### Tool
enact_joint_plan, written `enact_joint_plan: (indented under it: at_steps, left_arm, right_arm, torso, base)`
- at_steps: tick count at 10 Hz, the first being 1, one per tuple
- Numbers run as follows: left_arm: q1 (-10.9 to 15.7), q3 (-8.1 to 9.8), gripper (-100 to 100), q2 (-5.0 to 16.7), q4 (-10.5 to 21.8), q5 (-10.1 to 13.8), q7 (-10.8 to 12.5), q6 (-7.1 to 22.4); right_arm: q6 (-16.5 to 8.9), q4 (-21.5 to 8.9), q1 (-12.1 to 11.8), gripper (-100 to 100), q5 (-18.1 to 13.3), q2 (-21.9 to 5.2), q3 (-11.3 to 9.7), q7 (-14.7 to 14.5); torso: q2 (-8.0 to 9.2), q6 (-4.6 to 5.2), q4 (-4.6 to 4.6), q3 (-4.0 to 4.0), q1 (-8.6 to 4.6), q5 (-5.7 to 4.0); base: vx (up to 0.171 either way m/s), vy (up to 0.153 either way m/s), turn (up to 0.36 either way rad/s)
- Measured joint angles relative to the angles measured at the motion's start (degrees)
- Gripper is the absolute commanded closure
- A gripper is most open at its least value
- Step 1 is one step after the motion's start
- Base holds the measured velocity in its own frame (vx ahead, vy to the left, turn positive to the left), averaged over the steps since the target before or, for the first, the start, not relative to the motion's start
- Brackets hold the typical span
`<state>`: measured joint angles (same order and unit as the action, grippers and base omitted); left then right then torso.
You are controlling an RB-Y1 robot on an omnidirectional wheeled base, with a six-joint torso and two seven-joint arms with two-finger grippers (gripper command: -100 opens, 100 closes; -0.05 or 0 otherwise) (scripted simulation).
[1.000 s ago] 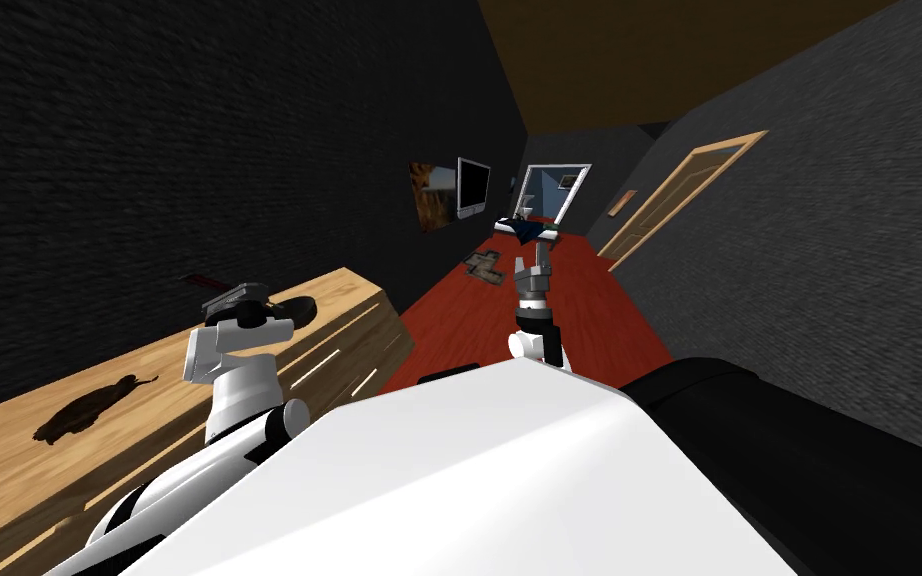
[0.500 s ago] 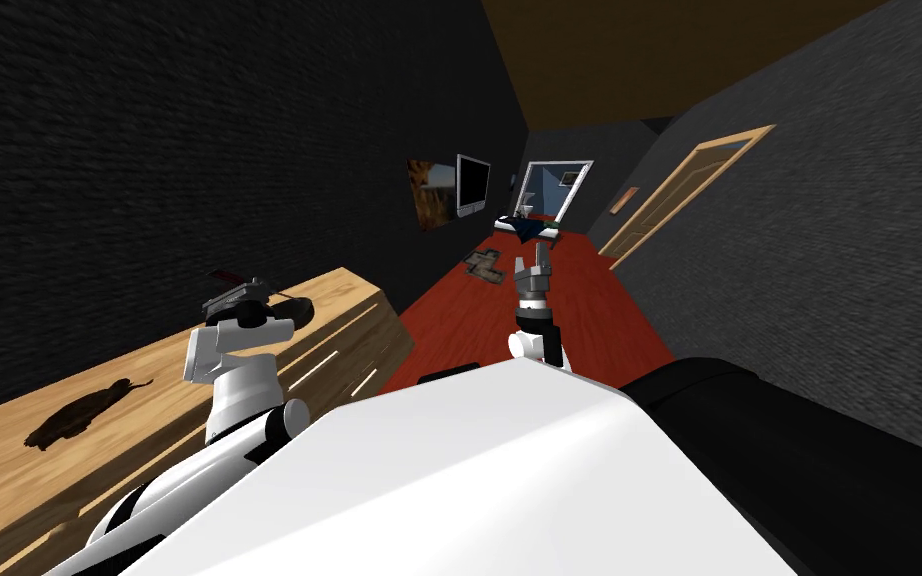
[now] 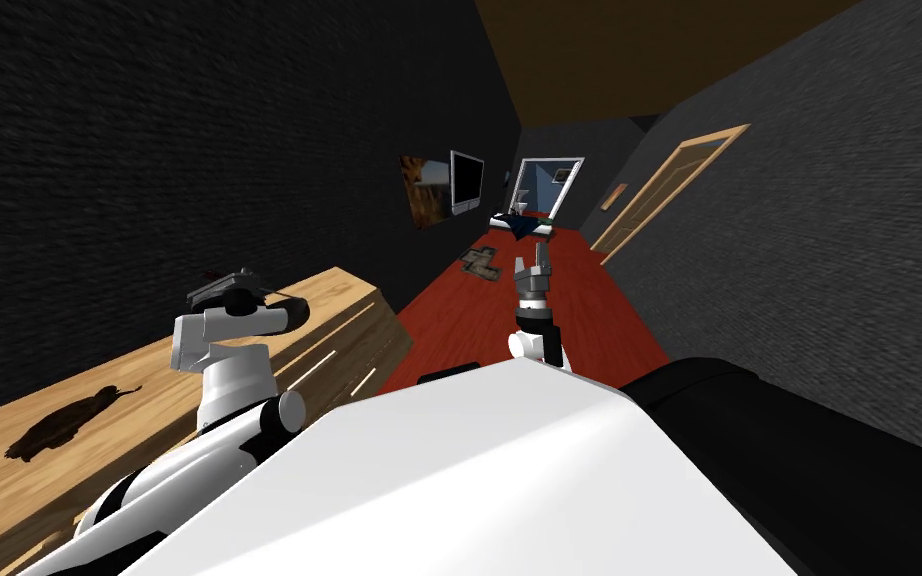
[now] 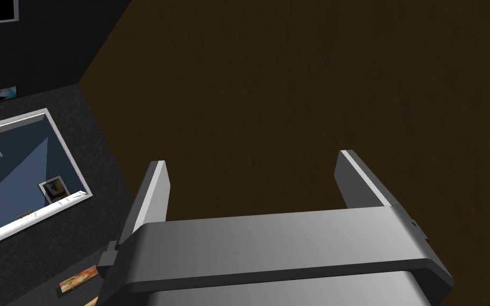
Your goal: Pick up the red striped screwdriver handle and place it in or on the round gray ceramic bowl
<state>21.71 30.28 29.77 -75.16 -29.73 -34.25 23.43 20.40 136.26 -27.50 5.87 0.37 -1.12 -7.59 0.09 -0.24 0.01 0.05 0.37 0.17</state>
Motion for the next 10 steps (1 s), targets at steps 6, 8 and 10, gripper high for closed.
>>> enact_joint_plan:
  at_steps: [6,8,10]
  left_arm:
    - [2.68,-0.93,0,2.10,-0.46,1.20,-1.26,4.33]
    - [2.68,-0.93,0,2.10,-0.46,1.20,-1.26,4.33]
    - [2.68,-0.93,0,2.10,-0.46,1.20,-1.26,4.33]
  right_arm:
    - [0.00,0.00,-0.01,0,0.00,0.00,0.00,0.00]
    - [0.00,0.00,-0.01,0,0.00,0.00,0.00,0.00]
    - [0.00,0.00,-0.01,0,0.00,0.00,0.00,0.00]
  torso:
    - [-0.26,-0.01,-0.06,-0.15,-0.09,-0.01]
    - [-0.31,-0.01,-0.07,-0.18,-0.10,-0.01]
    - [-0.32,-0.01,-0.08,-0.18,-0.10,-0.01]
  base:
    - [-0.035,0.007,-0.036]
    - [0.000,0.000,0.000]
    - [0.000,0.000,0.000]
